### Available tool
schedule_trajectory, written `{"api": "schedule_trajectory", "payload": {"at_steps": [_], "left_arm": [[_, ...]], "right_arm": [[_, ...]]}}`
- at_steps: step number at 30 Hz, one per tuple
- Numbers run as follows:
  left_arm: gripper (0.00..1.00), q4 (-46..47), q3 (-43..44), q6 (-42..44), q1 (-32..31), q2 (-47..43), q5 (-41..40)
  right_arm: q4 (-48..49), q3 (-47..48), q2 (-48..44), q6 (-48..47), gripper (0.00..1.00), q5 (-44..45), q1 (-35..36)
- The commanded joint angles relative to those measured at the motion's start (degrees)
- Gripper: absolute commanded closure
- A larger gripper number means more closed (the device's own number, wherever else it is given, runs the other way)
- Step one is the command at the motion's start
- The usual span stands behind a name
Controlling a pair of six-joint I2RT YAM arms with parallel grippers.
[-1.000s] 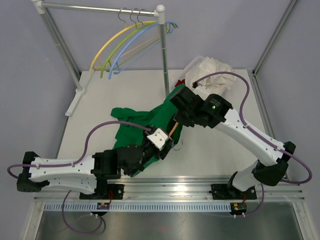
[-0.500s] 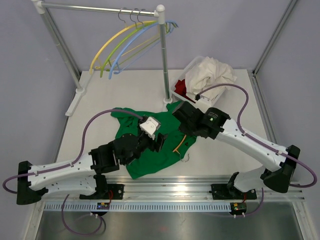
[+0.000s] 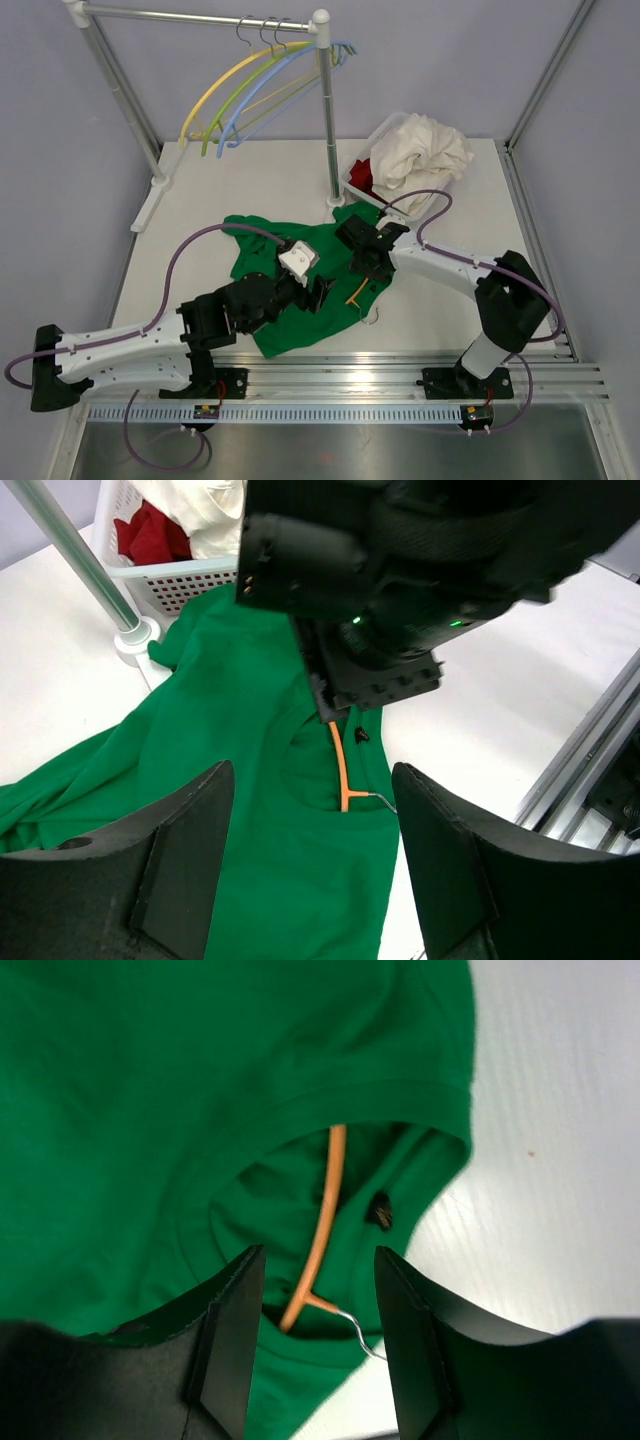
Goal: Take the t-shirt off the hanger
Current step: Remove the tshirt from the hanger
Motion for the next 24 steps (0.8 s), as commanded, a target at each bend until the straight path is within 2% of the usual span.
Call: {"api": "schedule_trajectory", "payload": {"at_steps": [1, 6, 15, 24], "left_arm": [[0.32, 3.1, -0.6, -1.1, 0.0, -2.4, 0.2], [0.31, 3.1, -1.4, -1.3, 0.0, -3.3, 0.2], [0.30, 3.1, -0.7, -1.8, -0.1, -1.7, 0.8], [0.29, 3.1, -0.6, -1.9, -0.1, -1.8, 1.0]], "right_arm": [[6.1, 2.4, 3.6, -1.1, 0.44, -1.4, -1.4], [12.2, 0.6, 7.0, -3.1, 0.45, -4.2, -3.5], [14.1, 0.1, 12.4, -3.6, 0.47, -4.3, -5.5], [13.8, -2.3, 9.7, -3.1, 0.48, -2.7, -5.6]]}}
